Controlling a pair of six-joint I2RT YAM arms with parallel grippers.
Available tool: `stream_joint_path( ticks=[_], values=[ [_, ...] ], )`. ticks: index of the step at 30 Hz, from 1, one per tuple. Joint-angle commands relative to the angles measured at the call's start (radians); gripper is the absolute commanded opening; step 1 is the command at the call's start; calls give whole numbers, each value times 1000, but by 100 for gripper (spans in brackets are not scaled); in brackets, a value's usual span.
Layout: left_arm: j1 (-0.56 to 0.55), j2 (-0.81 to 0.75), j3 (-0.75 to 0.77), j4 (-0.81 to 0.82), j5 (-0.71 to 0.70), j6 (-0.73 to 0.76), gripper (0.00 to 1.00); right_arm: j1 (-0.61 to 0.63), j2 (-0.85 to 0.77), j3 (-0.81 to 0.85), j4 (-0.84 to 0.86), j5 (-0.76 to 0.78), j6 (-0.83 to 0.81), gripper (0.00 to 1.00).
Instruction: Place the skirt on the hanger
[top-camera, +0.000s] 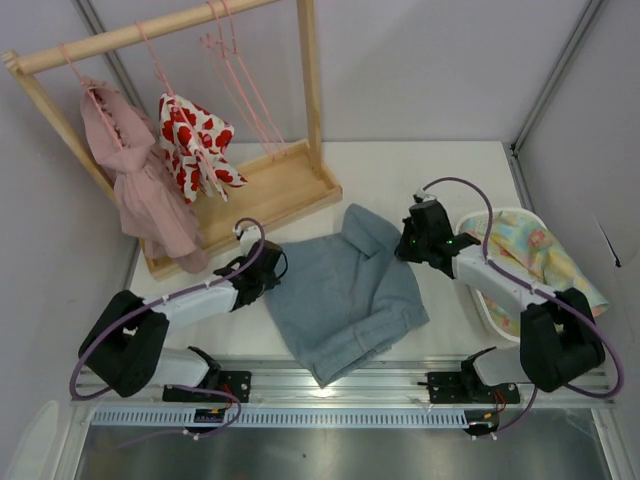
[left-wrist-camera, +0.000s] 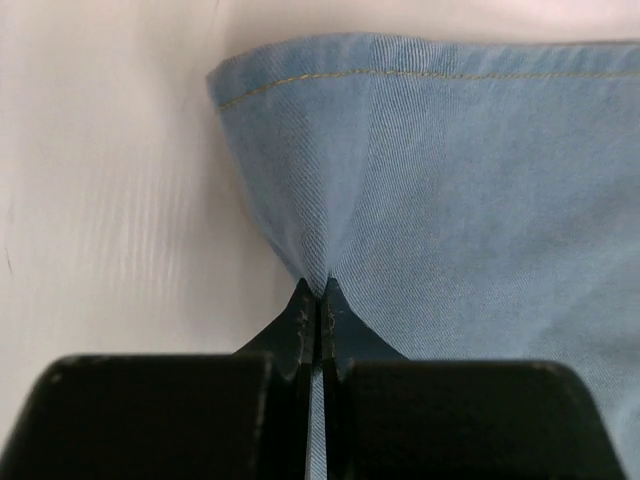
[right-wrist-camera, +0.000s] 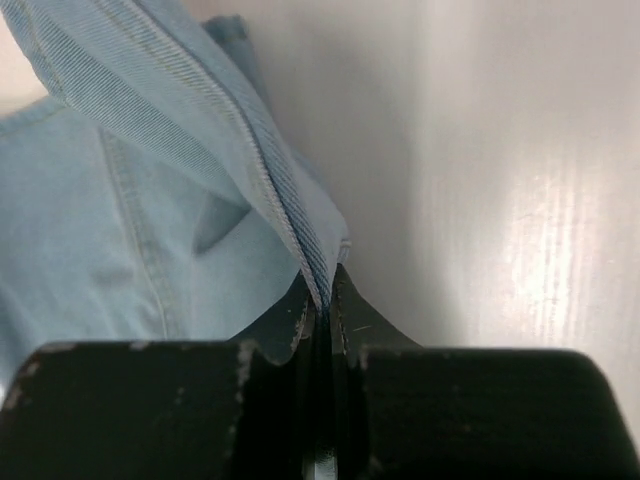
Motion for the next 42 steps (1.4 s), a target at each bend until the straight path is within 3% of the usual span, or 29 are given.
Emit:
stream_joint_path(
  ticks=[1,5,6,8,9,12,13,16,17,18,22,26,28,35,42],
  values=[
    [41,33,106,162,-26,191,0,-39,-101,-29,45,44,32,0],
    [53,89,185,273,-21,330,0,-77,-132,-87,34,61,49,0],
    [58,106,228,277,-24,350,0,-87,-125,-86,19,61,59,4],
    [73,145,248,288,19,377,1,-85,-121,-86,-12,56,58,19],
    [76,157,267,300,46,405,2,-84,-125,-89,-19,61,56,47],
    [76,192,317,249,111,434,22,-85,-162,-84,-55,71,49,80],
    [76,195,327,227,122,436,40,-84,-176,-78,-67,81,47,82],
    [76,182,363,106,123,402,70,-76,-239,-40,-137,99,21,89],
    [76,169,361,80,126,391,74,-73,-253,-26,-154,110,14,91],
    [76,133,360,57,129,363,80,-71,-277,-12,-171,117,3,91],
    [69,-10,309,-65,137,276,83,-38,-319,46,-240,116,-20,89],
    [-6,-188,197,-66,221,211,80,66,-346,-24,-220,72,21,82],
    [-98,-241,158,-54,226,161,74,137,-354,-79,-193,68,50,78],
    [-315,-207,25,35,214,-20,33,275,-406,-285,-144,61,227,38],
    [-485,-87,-35,40,172,-173,12,373,-449,-386,-279,145,351,34]
  ],
)
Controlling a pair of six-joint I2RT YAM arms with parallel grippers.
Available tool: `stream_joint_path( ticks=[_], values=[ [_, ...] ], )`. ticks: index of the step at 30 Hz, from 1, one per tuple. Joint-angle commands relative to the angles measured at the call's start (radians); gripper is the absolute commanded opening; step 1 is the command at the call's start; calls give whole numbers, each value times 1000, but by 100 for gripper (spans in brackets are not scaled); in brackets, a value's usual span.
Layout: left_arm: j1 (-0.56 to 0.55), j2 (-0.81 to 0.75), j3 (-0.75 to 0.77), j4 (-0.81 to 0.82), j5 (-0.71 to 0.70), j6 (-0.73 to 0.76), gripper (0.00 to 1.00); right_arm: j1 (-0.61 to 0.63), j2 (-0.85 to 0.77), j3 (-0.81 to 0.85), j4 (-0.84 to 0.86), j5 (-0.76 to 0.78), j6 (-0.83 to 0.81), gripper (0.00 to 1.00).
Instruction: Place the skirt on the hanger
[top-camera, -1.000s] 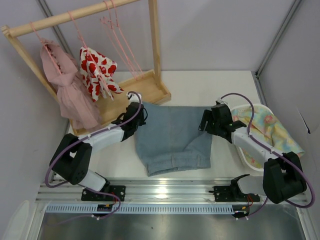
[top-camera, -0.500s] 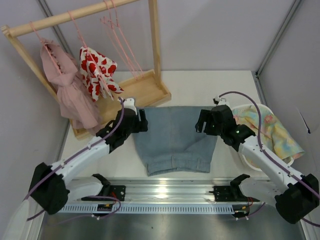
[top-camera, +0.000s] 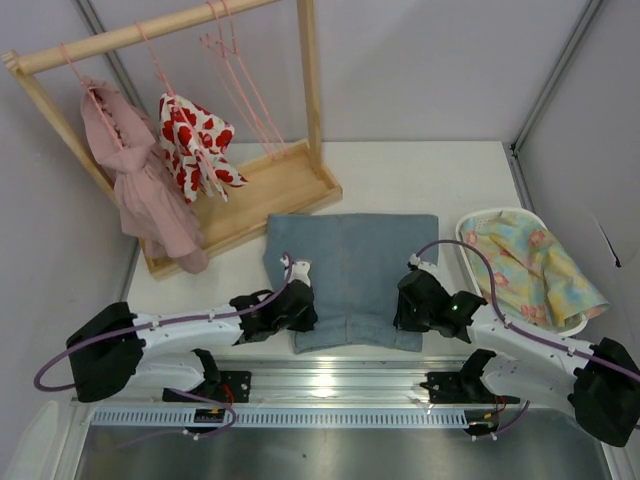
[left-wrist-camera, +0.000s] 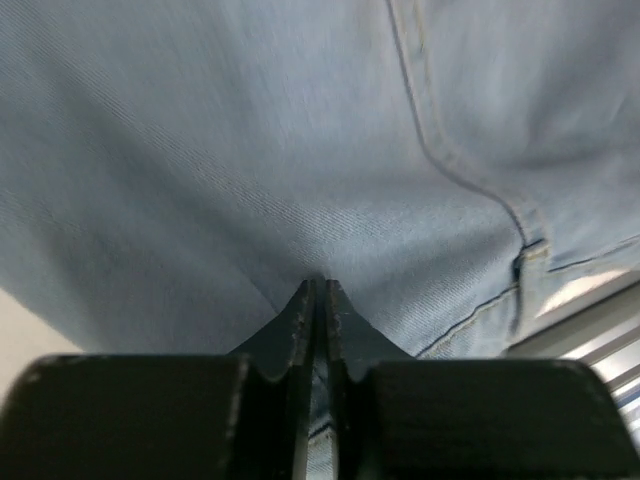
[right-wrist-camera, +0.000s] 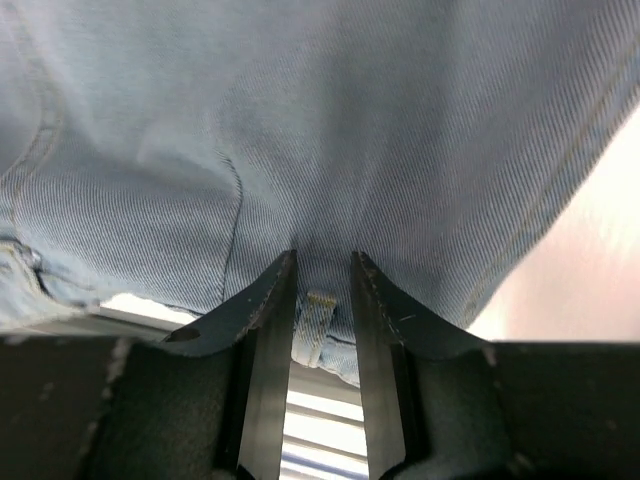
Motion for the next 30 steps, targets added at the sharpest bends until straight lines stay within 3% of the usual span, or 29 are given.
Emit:
stream_joint_path(
  ticks=[1,10,13,17,20,24,25,27,30],
  values=[
    [-65,40,-28,28,-19,-119,10,23,-65,-27,-83,55,94,34],
    [-130,58,-128,-107,-36,-241,7,22,-115,-72,-102,6,97,38],
    [-130,17,-133,-128,-67,-222,9,23,-78,-53,-79,-15,80,42],
    [-128,-34,-26,-165,-87,-108,14,42,-68,31,-94,-32,56,52],
    [-128,-72,65,-237,-105,-54,26,55,-84,129,-118,-33,20,58],
    [-98,-165,137,-361,-206,-43,61,80,-99,224,-100,-66,-44,63],
    [-76,-179,139,-384,-215,-43,63,100,-98,235,-83,-78,-78,64],
    [15,-215,114,-380,-200,-40,62,120,-85,232,-13,-93,-90,63],
    [139,-242,35,-293,-142,-37,49,161,-20,209,100,-109,-79,55]
  ],
)
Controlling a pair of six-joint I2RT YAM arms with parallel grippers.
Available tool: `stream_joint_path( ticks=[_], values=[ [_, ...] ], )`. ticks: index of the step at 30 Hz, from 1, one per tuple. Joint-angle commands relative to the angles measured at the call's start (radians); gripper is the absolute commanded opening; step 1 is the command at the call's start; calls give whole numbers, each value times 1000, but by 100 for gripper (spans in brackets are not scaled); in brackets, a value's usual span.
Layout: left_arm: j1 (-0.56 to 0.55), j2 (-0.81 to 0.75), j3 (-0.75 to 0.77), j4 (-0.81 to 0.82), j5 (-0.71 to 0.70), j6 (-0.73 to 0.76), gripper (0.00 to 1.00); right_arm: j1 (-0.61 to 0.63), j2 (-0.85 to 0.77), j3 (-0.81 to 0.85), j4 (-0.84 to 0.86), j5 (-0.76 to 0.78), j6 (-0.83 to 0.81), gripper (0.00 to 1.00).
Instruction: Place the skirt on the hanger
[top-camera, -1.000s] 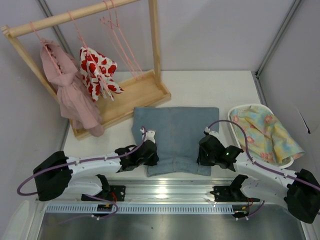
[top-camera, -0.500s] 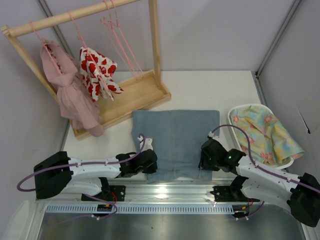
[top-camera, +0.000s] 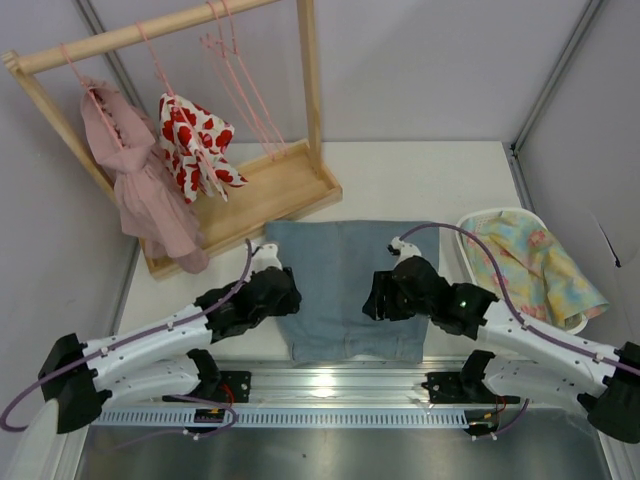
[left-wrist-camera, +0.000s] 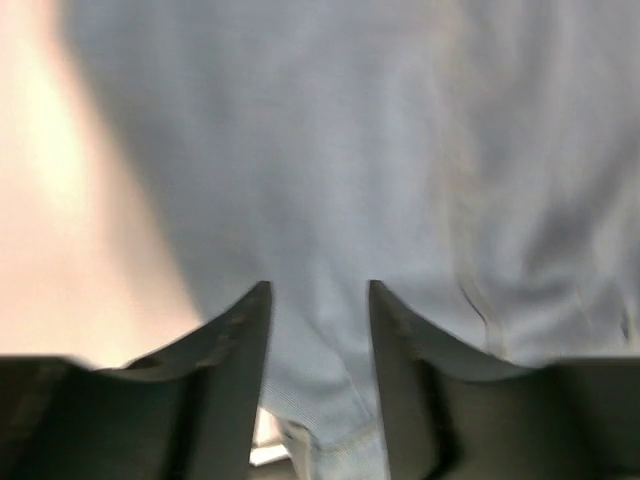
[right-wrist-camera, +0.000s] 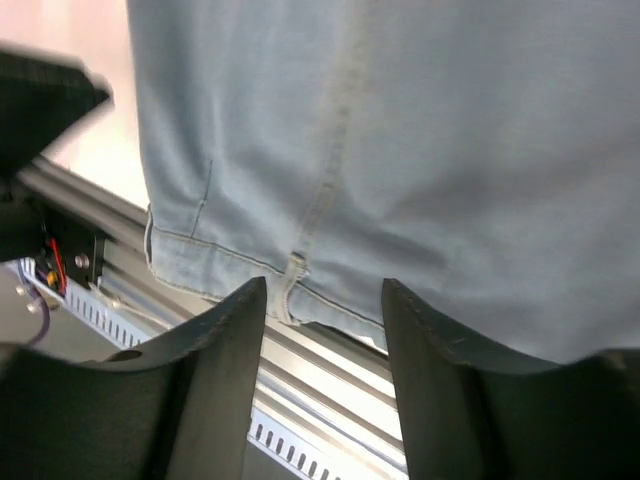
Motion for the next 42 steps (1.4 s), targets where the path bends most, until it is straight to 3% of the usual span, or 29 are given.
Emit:
stream_joint_path(
  ticks=[1,2,5,12,18,24,27,30,31,34,38,42],
  values=[
    [124,-31,-71,27,21,28,45,46,92,-10,146,-35,-22,51],
    [142,-31,-112,71,33,28,39,69,116,-21,174,-36,-5,43],
    [176,9,-133,101,31,20,32,117,212,-27,251,-38,17,35],
    [208,167,-205,219,100,49,27,212,386,-72,326,30,81,29],
    [223,228,-226,248,100,86,27,214,384,-101,355,30,119,26],
    [262,235,-127,221,125,204,32,209,410,-63,329,14,110,27],
    [262,172,-53,155,157,215,38,206,374,-32,297,-5,99,31],
    [263,70,-27,84,130,198,53,208,282,-15,311,-21,75,40],
    [263,43,-22,66,111,191,67,206,242,-7,305,-18,69,43],
    [268,-35,-4,-17,25,148,90,205,205,31,283,16,44,50],
    [271,-112,-33,-95,14,54,93,177,228,82,272,39,7,54],
    [271,-213,-154,-76,113,-32,91,96,277,163,245,54,3,58]
  ],
)
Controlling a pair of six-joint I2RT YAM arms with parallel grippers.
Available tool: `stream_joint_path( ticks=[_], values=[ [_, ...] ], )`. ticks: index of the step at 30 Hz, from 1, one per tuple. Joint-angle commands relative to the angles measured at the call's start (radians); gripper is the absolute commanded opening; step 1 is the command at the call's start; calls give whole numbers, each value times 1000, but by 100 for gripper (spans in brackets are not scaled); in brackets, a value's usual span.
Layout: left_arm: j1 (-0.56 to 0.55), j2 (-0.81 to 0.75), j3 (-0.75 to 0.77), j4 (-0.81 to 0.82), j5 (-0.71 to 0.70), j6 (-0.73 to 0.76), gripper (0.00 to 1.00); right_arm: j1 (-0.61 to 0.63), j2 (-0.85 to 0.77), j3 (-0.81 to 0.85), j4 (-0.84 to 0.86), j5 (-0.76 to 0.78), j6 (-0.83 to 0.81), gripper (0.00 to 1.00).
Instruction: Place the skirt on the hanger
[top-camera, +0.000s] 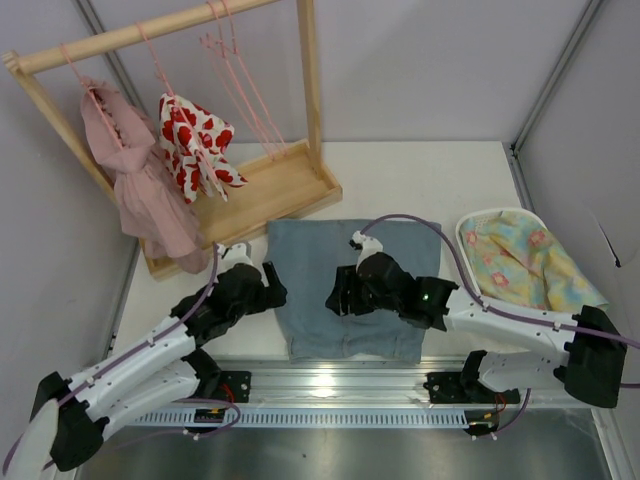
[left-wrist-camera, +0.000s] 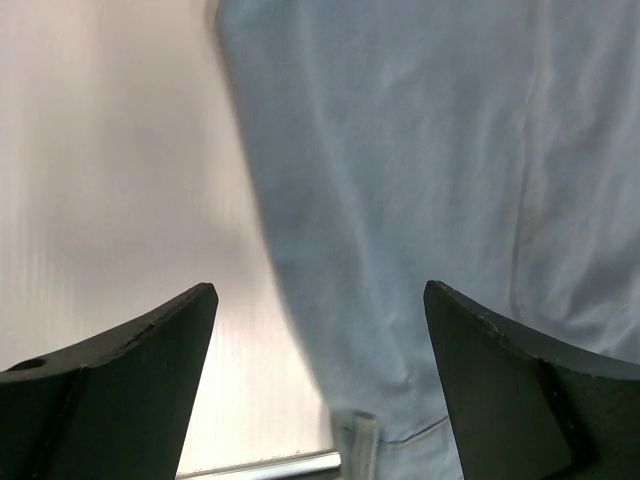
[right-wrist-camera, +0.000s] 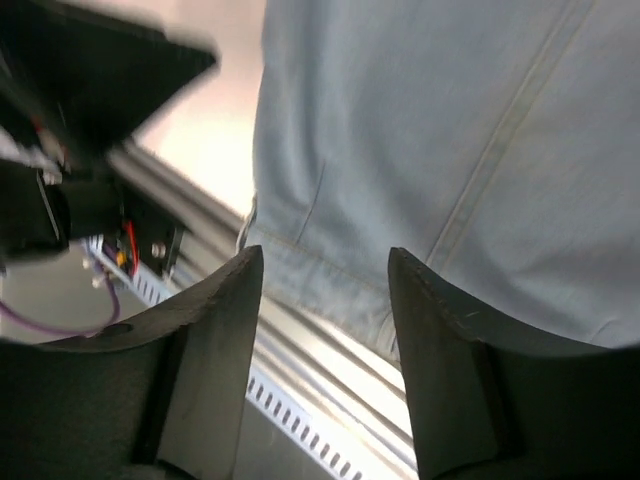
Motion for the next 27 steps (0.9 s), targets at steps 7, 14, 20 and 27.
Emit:
stream_joint_path(
  ticks=[7,14,20,27],
  values=[
    [7,-143,-166,32,111,-121,90,-238,38,124,-92,29,-83,75],
    [7,11,-159,146,87,-98,91,-377,-69,3,-127,7,-95,76],
    [6,171,-200,324,205,-111,89,-385,-80,-1,-54,-39,-95,75],
    [-24,53,-258,263,215,-153,88,-283,200,191,90,-36,-135,75]
  ],
)
